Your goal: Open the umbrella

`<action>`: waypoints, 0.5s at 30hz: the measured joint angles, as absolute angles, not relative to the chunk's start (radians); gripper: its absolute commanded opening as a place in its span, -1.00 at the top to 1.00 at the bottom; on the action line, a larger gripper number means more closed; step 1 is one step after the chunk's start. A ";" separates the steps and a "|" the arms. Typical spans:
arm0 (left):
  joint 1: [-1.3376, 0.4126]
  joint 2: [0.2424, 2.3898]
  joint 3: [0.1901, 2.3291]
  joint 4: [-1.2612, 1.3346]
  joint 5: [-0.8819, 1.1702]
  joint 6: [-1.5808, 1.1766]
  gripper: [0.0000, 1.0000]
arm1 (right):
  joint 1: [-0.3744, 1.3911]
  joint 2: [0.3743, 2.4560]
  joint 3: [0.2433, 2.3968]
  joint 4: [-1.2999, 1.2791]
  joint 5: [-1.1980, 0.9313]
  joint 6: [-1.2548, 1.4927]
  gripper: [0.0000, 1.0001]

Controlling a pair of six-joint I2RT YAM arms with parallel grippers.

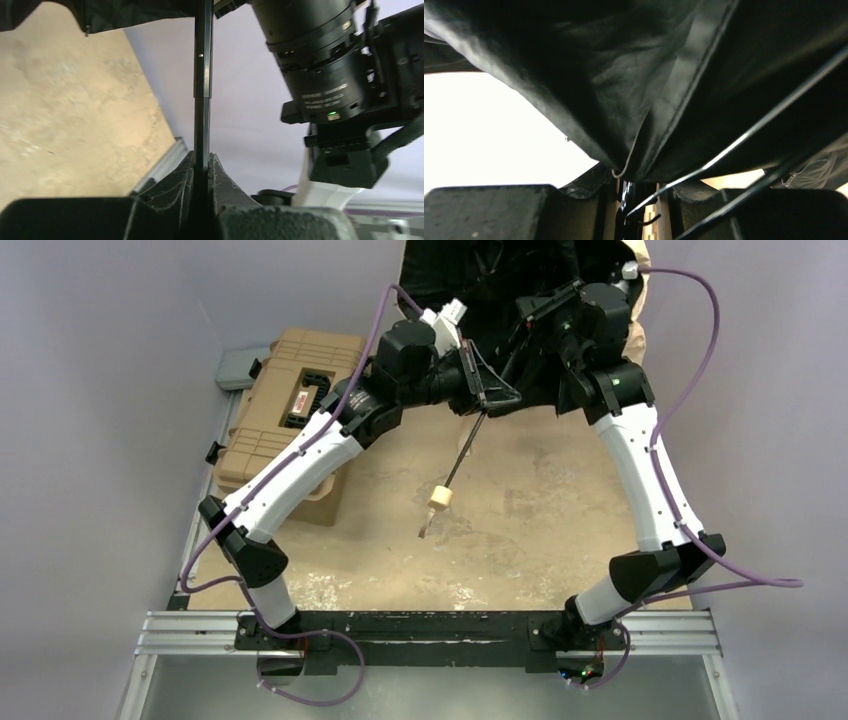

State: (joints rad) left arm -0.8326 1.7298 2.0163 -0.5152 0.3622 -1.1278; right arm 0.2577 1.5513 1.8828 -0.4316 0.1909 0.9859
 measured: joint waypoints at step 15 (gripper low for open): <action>-0.833 1.581 1.812 -0.491 0.147 -0.660 1.00 | 0.351 1.670 1.928 -0.080 0.169 0.749 0.43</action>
State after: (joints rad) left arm -0.8333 1.5806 1.8118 -0.4908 0.1467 -0.6598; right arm 0.3508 1.6699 1.9278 -0.0799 0.1688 0.7490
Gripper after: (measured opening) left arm 0.067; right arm 0.308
